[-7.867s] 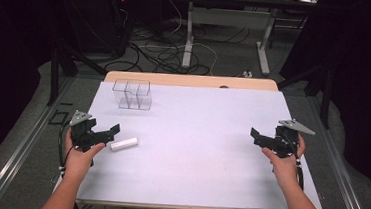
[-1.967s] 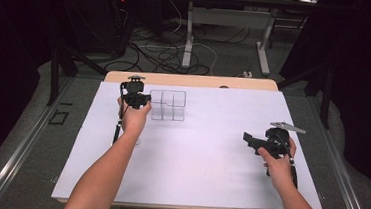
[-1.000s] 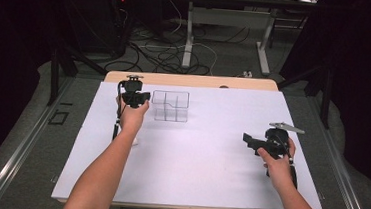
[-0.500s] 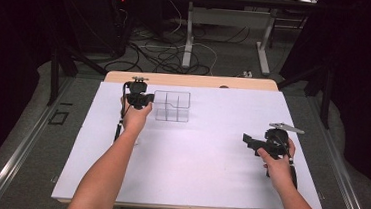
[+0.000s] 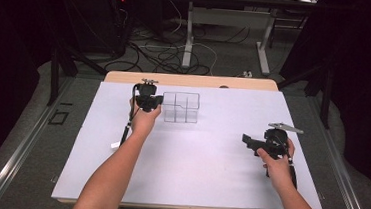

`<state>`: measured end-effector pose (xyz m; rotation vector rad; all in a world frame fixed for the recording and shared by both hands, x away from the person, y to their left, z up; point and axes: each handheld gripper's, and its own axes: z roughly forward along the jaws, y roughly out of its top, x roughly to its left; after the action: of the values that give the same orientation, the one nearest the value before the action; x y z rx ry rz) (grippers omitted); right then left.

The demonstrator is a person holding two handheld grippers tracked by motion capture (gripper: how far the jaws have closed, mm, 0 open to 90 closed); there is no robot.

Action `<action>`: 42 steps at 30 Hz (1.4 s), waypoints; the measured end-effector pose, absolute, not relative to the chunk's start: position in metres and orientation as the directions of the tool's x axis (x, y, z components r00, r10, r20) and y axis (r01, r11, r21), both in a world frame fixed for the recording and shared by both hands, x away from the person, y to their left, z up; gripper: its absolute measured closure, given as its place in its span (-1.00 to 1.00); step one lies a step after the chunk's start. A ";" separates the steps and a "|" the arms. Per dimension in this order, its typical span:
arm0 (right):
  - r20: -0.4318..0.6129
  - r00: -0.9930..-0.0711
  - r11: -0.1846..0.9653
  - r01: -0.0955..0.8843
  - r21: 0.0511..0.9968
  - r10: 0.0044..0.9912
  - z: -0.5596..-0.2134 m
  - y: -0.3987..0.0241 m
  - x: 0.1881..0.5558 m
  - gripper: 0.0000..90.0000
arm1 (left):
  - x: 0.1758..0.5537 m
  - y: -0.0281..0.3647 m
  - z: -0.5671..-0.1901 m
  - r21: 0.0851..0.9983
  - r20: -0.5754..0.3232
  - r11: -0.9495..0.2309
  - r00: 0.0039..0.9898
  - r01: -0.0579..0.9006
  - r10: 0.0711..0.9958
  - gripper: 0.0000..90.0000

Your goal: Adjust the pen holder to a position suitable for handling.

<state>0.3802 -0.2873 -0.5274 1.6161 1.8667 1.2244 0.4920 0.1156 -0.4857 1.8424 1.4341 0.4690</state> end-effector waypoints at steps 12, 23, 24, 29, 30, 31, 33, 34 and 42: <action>0.241 -0.272 -0.032 0.599 0.800 0.932 -0.528 -0.287 0.380 -0.89 | 0.489 0.094 -0.487 0.746 -0.153 -0.116 0.338 0.656 0.929 1.00; 0.247 -0.268 -0.039 0.601 0.798 0.931 -0.528 -0.288 0.380 -0.89 | 0.486 0.095 -0.483 0.759 -0.160 -0.111 0.349 0.641 0.923 0.95; 0.247 -0.268 -0.039 0.601 0.798 0.931 -0.528 -0.288 0.380 -0.89 | 0.485 0.097 -0.481 0.763 -0.156 -0.115 0.354 0.636 0.922 0.93; 0.246 -0.269 -0.038 0.600 0.799 0.931 -0.528 -0.288 0.381 -0.89 | 0.477 0.110 -0.469 0.782 -0.211 -0.062 0.357 0.621 0.910 0.84; 0.249 -0.270 -0.038 0.602 0.798 0.930 -0.528 -0.288 0.380 -0.89 | 0.475 0.113 -0.467 0.785 -0.214 -0.062 0.364 0.616 0.907 0.81; 0.247 -0.272 -0.036 0.602 0.798 0.930 -0.528 -0.287 0.380 -0.89 | 0.473 0.115 -0.465 0.791 -0.221 -0.052 0.365 0.609 0.904 0.79; 0.244 -0.274 -0.033 0.599 0.800 0.930 -0.528 -0.287 0.381 -0.89 | 0.470 0.119 -0.462 0.797 -0.238 -0.042 0.378 0.602 0.895 0.71; 0.243 -0.273 -0.033 0.599 0.800 0.931 -0.528 -0.287 0.381 -0.89 | 0.469 0.120 -0.461 0.801 -0.244 -0.036 0.381 0.598 0.892 0.67; 0.249 -0.258 -0.047 0.600 0.798 0.934 -0.527 -0.289 0.382 -0.88 | 0.459 0.139 -0.457 0.799 -0.293 -0.008 0.401 0.602 0.868 0.42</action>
<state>0.3820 -0.2887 -0.5273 1.6234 1.8626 1.2213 0.4586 0.1393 -0.4566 1.7072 1.2971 0.3509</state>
